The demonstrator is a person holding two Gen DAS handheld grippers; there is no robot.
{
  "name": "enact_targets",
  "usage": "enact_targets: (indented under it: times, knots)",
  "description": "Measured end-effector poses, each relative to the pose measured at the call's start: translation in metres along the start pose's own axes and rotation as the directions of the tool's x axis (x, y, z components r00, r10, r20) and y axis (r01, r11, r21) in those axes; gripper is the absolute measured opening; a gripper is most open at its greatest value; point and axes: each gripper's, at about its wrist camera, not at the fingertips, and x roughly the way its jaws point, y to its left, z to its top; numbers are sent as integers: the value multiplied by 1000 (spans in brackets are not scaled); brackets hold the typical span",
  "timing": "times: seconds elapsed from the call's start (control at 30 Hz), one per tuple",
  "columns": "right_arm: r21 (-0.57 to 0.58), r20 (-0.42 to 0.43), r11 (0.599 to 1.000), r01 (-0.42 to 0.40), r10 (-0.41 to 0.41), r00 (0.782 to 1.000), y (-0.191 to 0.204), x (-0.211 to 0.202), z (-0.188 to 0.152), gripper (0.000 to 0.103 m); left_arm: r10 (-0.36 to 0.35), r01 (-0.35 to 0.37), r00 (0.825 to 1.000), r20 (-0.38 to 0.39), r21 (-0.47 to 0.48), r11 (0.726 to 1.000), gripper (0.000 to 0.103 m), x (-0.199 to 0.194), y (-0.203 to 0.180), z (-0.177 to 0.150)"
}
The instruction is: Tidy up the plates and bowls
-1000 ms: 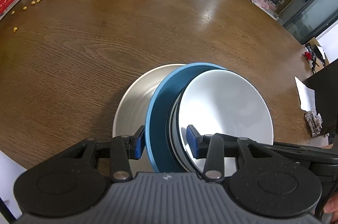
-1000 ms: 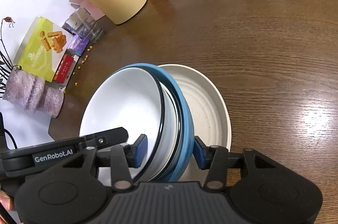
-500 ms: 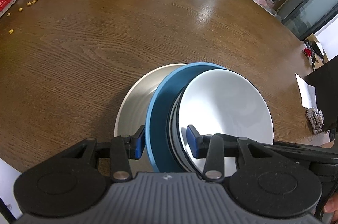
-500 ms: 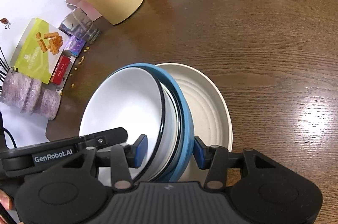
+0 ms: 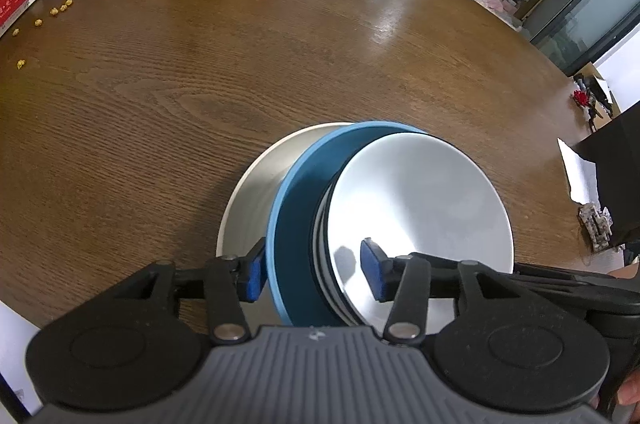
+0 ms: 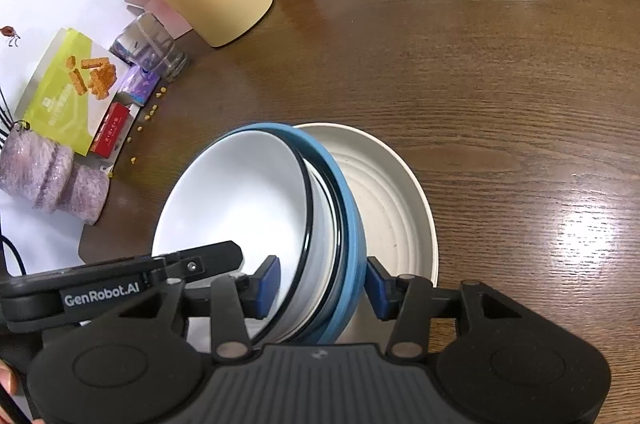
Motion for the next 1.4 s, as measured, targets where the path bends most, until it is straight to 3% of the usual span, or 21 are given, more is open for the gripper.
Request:
enact_targets:
  times: [0.13,0.33,0.47,0.63,0.7,0.8,1.0,1.17,1.27,1.4]
  knots:
    - [-5,15,1000,13,-13,1000,2,-7,0,48,10,-10,1000,13,10,1000,61,-4,-2,1]
    - [-1,61,999,33,-33,998,4,-25,1,69,15,-17,999,52,31,999,81,-18,2,2]
    - [9,107,999,52,-53,993,8,-40,-1,82,14,-19,997,77,63,998,90,-30,4,1]
    - [47,172,993,105,-111,979,12,-56,-9,89,15,-28,991,130,102,994,101,-45,13,0]
    - [66,212,987,144,-155,965,17,-64,-16,90,21,-43,984,175,122,992,103,-52,15,-1]
    - [96,276,975,202,-221,935,24,-75,-30,103,42,-85,964,264,152,985,103,-64,15,-9]
    - [83,407,938,337,-340,848,39,-97,-69,103,22,-127,905,426,220,967,103,-93,7,-34]
    - [44,483,924,380,-352,802,46,-115,-108,103,20,-153,867,499,227,962,103,-113,-3,-62]
    - [19,519,913,408,-358,777,50,-128,-136,103,29,-169,851,524,221,960,103,-123,-6,-83]
    - [-10,566,901,434,-352,745,56,-149,-177,103,38,-175,850,525,214,961,103,-134,-8,-115]
